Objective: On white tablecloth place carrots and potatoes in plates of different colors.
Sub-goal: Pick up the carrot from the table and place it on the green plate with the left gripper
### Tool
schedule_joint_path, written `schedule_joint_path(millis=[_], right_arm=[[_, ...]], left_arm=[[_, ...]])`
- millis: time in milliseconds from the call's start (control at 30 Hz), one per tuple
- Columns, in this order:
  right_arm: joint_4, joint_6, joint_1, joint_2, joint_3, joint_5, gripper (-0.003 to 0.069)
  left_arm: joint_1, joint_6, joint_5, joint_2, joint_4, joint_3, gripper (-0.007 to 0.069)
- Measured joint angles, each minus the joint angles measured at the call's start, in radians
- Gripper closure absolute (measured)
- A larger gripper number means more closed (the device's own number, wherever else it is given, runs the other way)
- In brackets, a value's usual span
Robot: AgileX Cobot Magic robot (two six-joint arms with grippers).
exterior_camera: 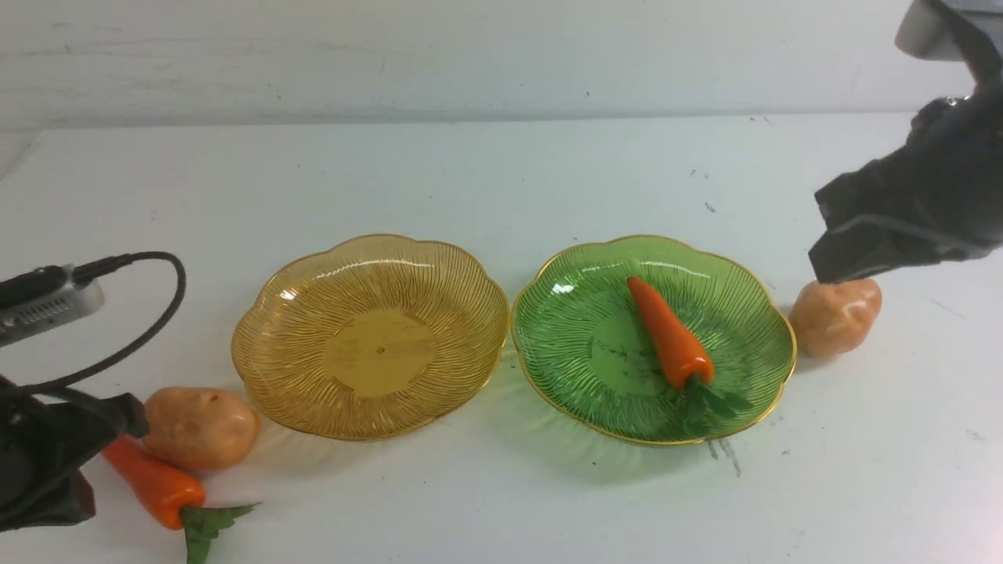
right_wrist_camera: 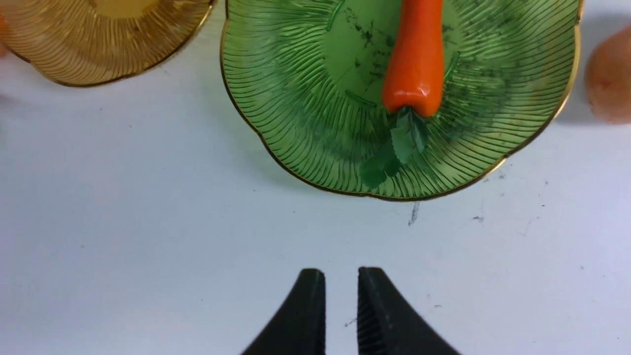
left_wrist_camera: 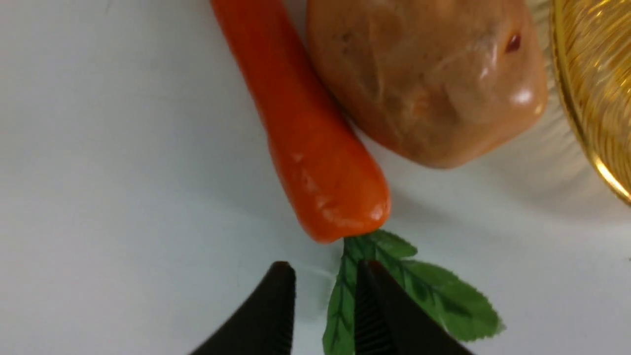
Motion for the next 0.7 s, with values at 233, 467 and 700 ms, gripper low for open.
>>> schedule_joint_path(millis=[233,467,700], right_arm=[[0.097,-0.047,0.000,0.000,0.000,0.000,0.0570],[0.121,-0.066,0.000,0.000,0.000,-0.009,0.0570],[0.123,-0.066,0.000,0.000,0.000,-0.011,0.0570]], left_arm=[[0.000,0.000,-0.052,0.097,-0.002,-0.001,0.0099],[0.000,-0.001,-0.096,0.185,-0.008,-0.001,0.0007],[0.000,-0.001,-0.124,0.241,0.004,-0.003,0.0029]])
